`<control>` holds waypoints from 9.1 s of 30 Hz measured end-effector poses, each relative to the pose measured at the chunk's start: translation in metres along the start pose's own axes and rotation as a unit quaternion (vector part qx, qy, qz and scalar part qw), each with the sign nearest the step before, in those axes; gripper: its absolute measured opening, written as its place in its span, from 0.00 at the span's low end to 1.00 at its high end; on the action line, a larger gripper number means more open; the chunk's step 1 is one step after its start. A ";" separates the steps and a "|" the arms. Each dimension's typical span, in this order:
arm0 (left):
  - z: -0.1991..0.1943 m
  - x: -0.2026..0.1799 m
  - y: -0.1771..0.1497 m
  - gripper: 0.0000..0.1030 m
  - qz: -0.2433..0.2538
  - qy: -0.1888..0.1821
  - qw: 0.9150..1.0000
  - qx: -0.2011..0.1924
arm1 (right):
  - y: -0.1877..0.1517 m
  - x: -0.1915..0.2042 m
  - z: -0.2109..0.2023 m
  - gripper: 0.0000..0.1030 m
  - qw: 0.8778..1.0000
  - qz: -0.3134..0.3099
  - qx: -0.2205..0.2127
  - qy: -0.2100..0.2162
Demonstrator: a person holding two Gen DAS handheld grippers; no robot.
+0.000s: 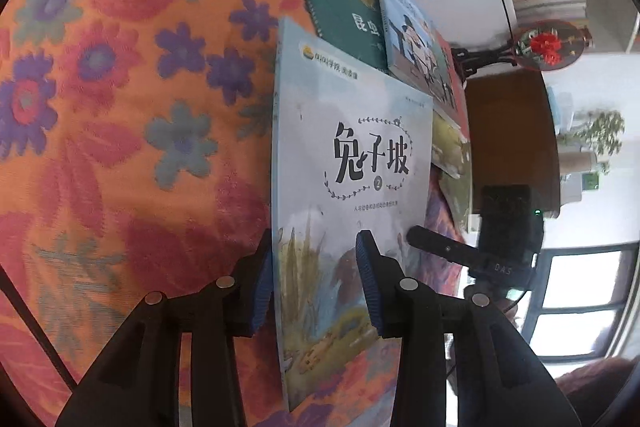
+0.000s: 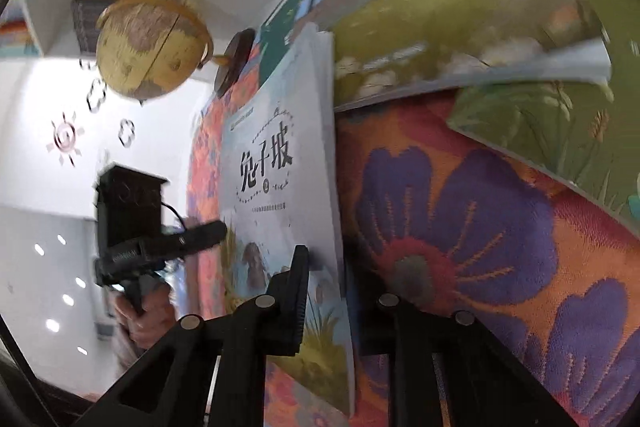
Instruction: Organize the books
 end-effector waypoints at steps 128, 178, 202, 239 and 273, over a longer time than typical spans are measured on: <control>-0.290 0.218 -0.138 0.31 -0.032 0.289 0.955 -0.057 | -0.177 0.241 0.280 0.14 0.980 -0.155 0.104 -0.068; 0.071 -0.062 0.179 0.51 0.115 0.257 0.953 -0.114 | 0.174 0.005 -0.102 0.24 0.947 -0.016 -0.293 -0.131; 0.079 -0.087 0.129 0.58 0.194 0.229 0.951 -0.070 | 0.133 0.018 -0.068 0.66 0.947 -0.116 -0.230 -0.190; 0.015 -0.029 0.005 0.70 0.124 0.146 0.981 -0.005 | 0.000 0.017 -0.024 0.50 0.984 -0.061 -0.129 -0.106; 0.074 -0.116 -0.053 0.52 0.184 0.174 0.964 0.075 | -0.076 -0.057 -0.094 0.31 0.991 -0.002 -0.045 -0.124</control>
Point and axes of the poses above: each gripper's, at about its wrist camera, not at the fingertips, and z roughly the way its jaws point, x to its left, y to its top, the point moved 8 cm from there along z, roughly the way its jaws point, and after that the axes turned 12 degrees about z, right-handed, at the moved point
